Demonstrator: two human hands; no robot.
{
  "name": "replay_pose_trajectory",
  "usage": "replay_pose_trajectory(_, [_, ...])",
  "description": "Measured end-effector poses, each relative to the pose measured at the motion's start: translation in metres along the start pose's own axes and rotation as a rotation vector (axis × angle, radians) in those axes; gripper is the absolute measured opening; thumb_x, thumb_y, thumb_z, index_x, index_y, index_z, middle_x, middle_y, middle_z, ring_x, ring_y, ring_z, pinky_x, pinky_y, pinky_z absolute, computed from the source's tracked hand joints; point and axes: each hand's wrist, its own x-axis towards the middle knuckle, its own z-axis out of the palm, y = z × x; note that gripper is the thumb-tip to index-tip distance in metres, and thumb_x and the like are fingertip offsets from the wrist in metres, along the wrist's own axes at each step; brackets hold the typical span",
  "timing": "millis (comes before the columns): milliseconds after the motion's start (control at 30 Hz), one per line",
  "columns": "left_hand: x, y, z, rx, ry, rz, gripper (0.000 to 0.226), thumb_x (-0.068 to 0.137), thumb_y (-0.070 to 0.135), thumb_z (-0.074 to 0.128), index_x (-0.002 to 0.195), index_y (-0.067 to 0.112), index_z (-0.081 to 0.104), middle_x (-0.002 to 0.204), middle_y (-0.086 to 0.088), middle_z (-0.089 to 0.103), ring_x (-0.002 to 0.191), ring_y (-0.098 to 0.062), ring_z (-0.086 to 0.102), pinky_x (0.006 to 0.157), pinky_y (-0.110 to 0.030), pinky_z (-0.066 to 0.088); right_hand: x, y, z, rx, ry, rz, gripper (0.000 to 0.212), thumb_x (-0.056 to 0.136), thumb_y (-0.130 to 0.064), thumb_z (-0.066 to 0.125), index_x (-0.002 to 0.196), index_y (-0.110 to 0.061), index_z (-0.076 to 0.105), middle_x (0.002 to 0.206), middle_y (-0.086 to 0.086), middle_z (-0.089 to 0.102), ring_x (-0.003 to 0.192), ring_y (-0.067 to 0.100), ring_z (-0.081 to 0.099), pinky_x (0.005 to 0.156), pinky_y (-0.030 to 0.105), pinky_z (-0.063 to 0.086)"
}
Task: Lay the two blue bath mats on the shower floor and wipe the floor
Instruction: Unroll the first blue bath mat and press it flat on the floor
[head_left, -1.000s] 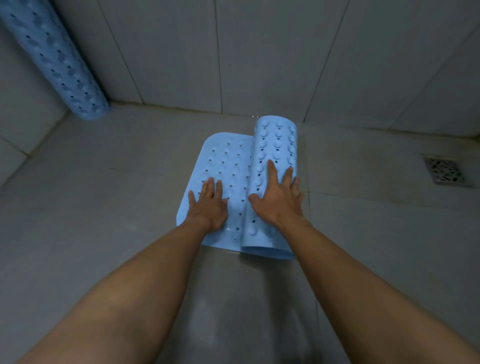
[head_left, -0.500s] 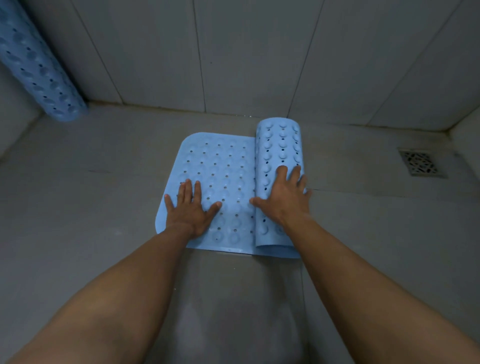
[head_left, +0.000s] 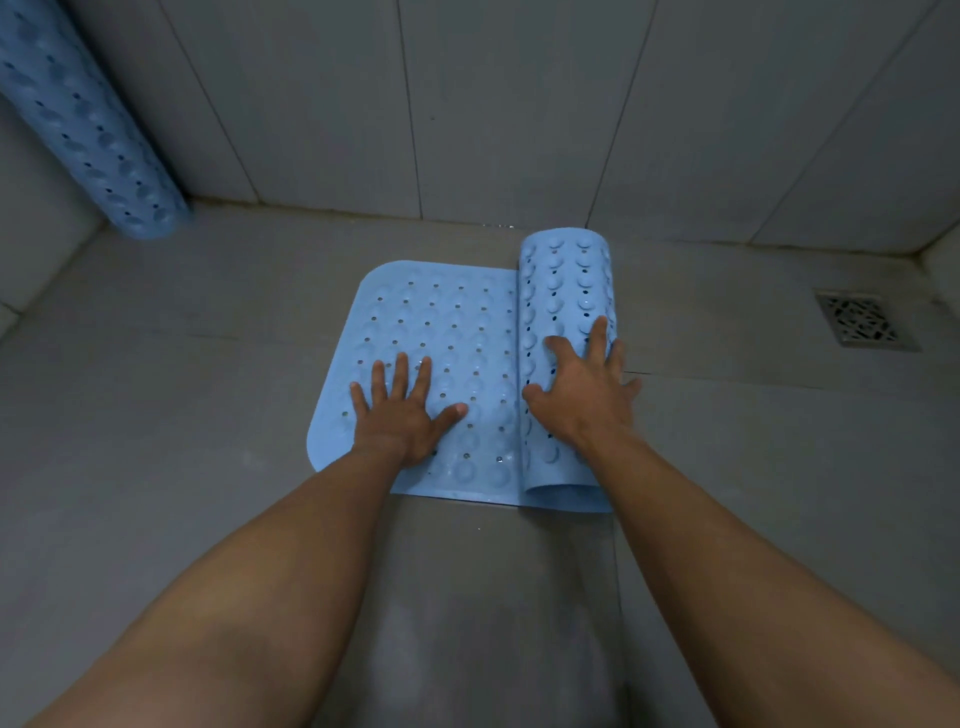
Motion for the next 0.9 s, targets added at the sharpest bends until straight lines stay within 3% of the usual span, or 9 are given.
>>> replay_pose_trajectory(167, [-0.003,-0.009,-0.008,0.01,-0.066,-0.03,0.092,0.086,0.083,0.017,0.155,0.034,-0.019,0.162,0.0,-0.029,0.149,-0.031,-0.026,0.117,-0.059,-0.014,-0.003,0.012,0.004,-0.108,0.078,-0.073,0.054,0.094,-0.03,0.047,0.147,-0.028,0.038,0.166,0.008,-0.002,0.151,0.034,0.0,0.115,0.066,0.015])
replay_pose_trajectory(267, [-0.002,-0.007,-0.012,0.004,-0.086,-0.04,0.089,0.089,0.08,0.019,0.155,0.033,-0.019,0.161,0.0,-0.03,0.148,-0.033,-0.027,0.117,-0.061,-0.014,-0.007,0.018,0.01,-0.105,0.053,-0.007,0.06,0.097,-0.05,0.041,0.151,-0.028,0.029,0.166,0.013,0.0,0.151,0.038,-0.001,0.115,0.069,0.009])
replay_pose_trajectory(367, [-0.004,-0.012,-0.015,-0.009,-0.105,-0.051,0.087,0.09,0.079,0.02,0.155,0.035,-0.019,0.161,0.001,-0.03,0.148,-0.033,-0.027,0.118,-0.059,-0.014,-0.01,0.027,0.009,-0.132,0.014,0.018,0.083,0.089,-0.067,0.051,0.154,-0.028,0.016,0.165,0.017,-0.009,0.15,0.041,-0.006,0.114,0.069,0.01])
replay_pose_trajectory(533, [-0.001,-0.024,-0.022,-0.003,-0.112,-0.078,0.087,0.089,0.08,0.02,0.154,0.037,-0.019,0.16,-0.001,-0.032,0.148,-0.036,-0.026,0.118,-0.059,-0.013,-0.007,0.031,0.004,-0.097,-0.01,0.001,0.088,0.088,-0.063,0.057,0.156,-0.036,0.008,0.164,0.011,-0.017,0.15,0.041,-0.009,0.113,0.071,0.013])
replay_pose_trajectory(767, [0.0,-0.027,-0.02,-0.011,-0.105,-0.101,0.084,0.091,0.077,0.02,0.154,0.037,-0.02,0.16,-0.002,-0.032,0.148,-0.036,-0.026,0.118,-0.059,-0.014,-0.003,0.025,0.003,-0.092,-0.064,0.024,0.079,0.091,-0.053,0.058,0.155,-0.035,0.016,0.164,0.007,-0.019,0.149,0.044,-0.012,0.112,0.073,0.008])
replay_pose_trajectory(900, [-0.002,0.001,-0.014,-0.02,-0.039,-0.099,0.071,0.102,0.047,0.028,0.157,0.029,-0.014,0.163,-0.004,-0.027,0.149,-0.038,-0.022,0.117,-0.063,-0.009,0.0,0.03,0.001,-0.163,-0.02,0.158,0.072,0.092,-0.039,0.05,0.154,-0.021,0.019,0.164,0.013,-0.013,0.149,0.043,-0.011,0.112,0.072,0.006])
